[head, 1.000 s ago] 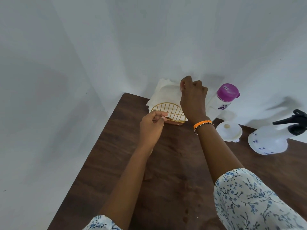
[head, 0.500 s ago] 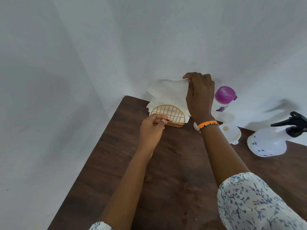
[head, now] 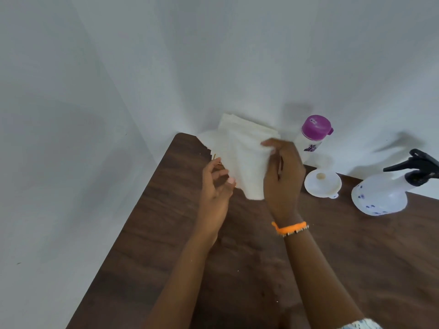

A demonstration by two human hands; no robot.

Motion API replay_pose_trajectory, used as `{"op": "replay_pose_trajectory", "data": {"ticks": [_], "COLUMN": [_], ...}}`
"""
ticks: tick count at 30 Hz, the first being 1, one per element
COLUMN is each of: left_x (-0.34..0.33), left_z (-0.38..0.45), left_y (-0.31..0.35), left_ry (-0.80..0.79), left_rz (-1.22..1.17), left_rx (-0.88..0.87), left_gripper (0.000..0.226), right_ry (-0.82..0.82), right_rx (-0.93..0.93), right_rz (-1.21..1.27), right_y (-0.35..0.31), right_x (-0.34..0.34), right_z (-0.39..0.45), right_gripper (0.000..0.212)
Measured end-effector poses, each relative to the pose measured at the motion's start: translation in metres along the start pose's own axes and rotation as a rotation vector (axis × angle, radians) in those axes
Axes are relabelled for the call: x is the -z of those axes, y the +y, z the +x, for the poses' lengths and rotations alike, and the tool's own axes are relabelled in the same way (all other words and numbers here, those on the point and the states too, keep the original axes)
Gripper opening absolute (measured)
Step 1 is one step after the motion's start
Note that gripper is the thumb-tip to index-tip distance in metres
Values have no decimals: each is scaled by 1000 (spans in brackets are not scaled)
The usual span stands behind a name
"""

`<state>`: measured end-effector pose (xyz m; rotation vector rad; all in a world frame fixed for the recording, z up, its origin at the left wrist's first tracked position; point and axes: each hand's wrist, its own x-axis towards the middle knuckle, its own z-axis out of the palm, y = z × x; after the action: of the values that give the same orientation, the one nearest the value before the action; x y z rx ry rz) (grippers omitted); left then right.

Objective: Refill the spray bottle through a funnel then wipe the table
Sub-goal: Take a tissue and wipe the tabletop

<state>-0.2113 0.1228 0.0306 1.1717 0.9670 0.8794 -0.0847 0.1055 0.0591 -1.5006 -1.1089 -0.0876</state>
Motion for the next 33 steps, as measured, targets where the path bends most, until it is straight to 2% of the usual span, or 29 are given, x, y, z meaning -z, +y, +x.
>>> {"op": "replay_pose_trajectory", "data": {"ticks": [2, 5, 8, 10, 14, 15, 17, 20, 22, 23, 25, 28, 30, 33], "left_x": [3, 10, 17, 22, 28, 30, 34, 38, 39, 39, 41, 46, 49, 52], "left_z": [-19, -45, -67, -81, -107, -112, -122, -136, -145, -149, -157, -167, -172, -177], "left_y": [-12, -27, -38, -44, -51, -53, -56, -56, -55, -54, -55, -55, -57, -59], "left_ry": [-55, -106, -133, -116, -13, 18, 63, 77, 102, 108, 84, -21, -53, -90], "left_rz": [-26, -81, -102, -68, 77, 100, 135, 148, 117, 87, 1, -61, -11, -55], "left_rx": [-11, 42, 95, 116, 185, 210, 257, 312, 363, 388, 420, 387, 357, 422], "left_gripper": [60, 72, 74, 67, 32, 27, 20, 19, 26, 26, 19, 18, 21, 18], "right_ry": [-51, -119, -202, -268, -398, -414, -478, -782, -927, -917, -788, -666, -681, -767], "right_rx": [-128, -381, -602, -685, -714, -718, -695, -469, -376, -380, -424, -488, -555, -652], "right_rz": [66, 147, 230, 256, 210, 193, 207, 281, 281, 257, 149, -43, 24, 287], "right_y": [-1, -6, -12, -16, -25, -27, -28, -26, -28, -29, -30, -32, -33, -39], "right_x": [7, 15, 25, 33, 48, 52, 63, 82, 88, 89, 88, 87, 88, 89], "right_z": [-29, -69, -100, -116, -147, -153, -161, -164, -168, -171, -179, -186, -190, -197], "right_gripper": [28, 22, 28, 28, 23, 26, 45, 72, 72, 68, 52, 9, 14, 18]}}
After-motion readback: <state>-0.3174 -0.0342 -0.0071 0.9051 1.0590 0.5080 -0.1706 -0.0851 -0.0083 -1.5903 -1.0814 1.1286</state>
